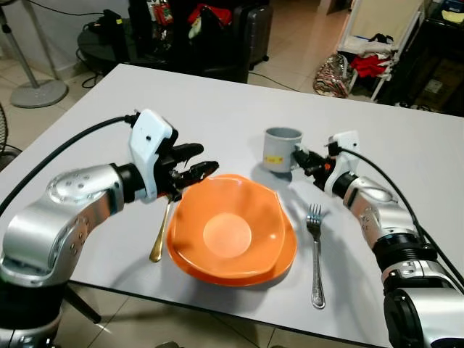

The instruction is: Setting the table

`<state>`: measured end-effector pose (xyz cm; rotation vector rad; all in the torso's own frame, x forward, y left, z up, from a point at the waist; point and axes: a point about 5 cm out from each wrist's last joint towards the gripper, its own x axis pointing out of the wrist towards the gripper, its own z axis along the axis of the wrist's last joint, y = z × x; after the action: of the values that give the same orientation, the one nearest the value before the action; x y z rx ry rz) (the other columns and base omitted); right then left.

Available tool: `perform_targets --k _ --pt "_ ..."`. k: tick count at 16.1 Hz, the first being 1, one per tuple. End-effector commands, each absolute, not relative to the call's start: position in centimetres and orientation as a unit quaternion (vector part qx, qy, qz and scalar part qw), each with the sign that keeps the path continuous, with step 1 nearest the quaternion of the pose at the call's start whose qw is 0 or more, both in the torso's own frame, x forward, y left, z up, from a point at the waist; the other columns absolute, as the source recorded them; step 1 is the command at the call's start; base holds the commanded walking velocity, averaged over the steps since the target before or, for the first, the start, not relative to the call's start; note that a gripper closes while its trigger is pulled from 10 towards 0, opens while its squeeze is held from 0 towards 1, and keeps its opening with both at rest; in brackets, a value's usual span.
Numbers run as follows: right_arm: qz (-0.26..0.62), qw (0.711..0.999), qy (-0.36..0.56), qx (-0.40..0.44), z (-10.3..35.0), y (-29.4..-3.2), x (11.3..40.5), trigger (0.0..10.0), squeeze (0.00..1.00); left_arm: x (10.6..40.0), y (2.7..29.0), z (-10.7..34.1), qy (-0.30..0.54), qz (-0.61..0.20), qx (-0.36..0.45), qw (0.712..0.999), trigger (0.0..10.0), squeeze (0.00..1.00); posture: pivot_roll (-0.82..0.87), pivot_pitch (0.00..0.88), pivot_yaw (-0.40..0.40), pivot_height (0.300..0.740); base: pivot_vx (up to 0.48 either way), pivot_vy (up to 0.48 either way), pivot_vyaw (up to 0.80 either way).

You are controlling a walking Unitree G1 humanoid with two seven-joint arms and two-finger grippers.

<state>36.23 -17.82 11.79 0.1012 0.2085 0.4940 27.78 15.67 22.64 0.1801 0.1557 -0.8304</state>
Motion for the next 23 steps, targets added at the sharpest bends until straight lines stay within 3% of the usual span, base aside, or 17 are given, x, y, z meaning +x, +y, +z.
perform_targets --k 1,8,15,16,17,23 --pt "0.256 0.961 0.094 0.043 12.4 -17.5 36.6 10.0 0.00 27.9 15.8 23.0 0.077 -0.399 0.091 0.909 10.0 0.00 -0.05 0.045 -0.050 0.740 0.000 0.000 0.00" --pt "0.326 0.938 0.114 0.015 10.7 -17.7 35.1 10.0 0.00 27.7 15.9 23.2 0.083 -0.399 0.097 0.908 10.0 0.00 -0.05 0.048 -0.043 0.740 0.000 0.000 0.00" --pt "0.333 0.935 0.121 -0.030 10.1 -18.8 34.5 10.0 0.00 27.7 15.7 23.3 0.086 -0.408 0.109 0.903 10.0 0.00 -0.05 0.047 -0.034 0.740 0.000 0.000 0.00" --pt "0.340 0.931 0.125 -0.032 9.9 -18.8 34.4 10.0 0.71 27.7 15.7 23.2 0.086 -0.408 0.110 0.902 10.0 0.00 -0.05 0.047 -0.036 0.740 0.000 0.000 0.00" --pt "0.342 0.931 0.127 -0.035 9.8 -18.9 34.3 10.0 1.00 27.7 15.7 23.2 0.086 -0.409 0.111 0.902 10.0 0.00 -0.05 0.047 -0.036 0.740 0.000 0.000 0.00" --pt "0.359 0.926 0.109 -0.025 10.5 -19.6 33.8 10.0 1.00 27.5 15.8 23.5 0.082 -0.410 0.116 0.901 10.0 0.00 -0.05 0.048 -0.037 0.740 0.000 0.000 0.00"
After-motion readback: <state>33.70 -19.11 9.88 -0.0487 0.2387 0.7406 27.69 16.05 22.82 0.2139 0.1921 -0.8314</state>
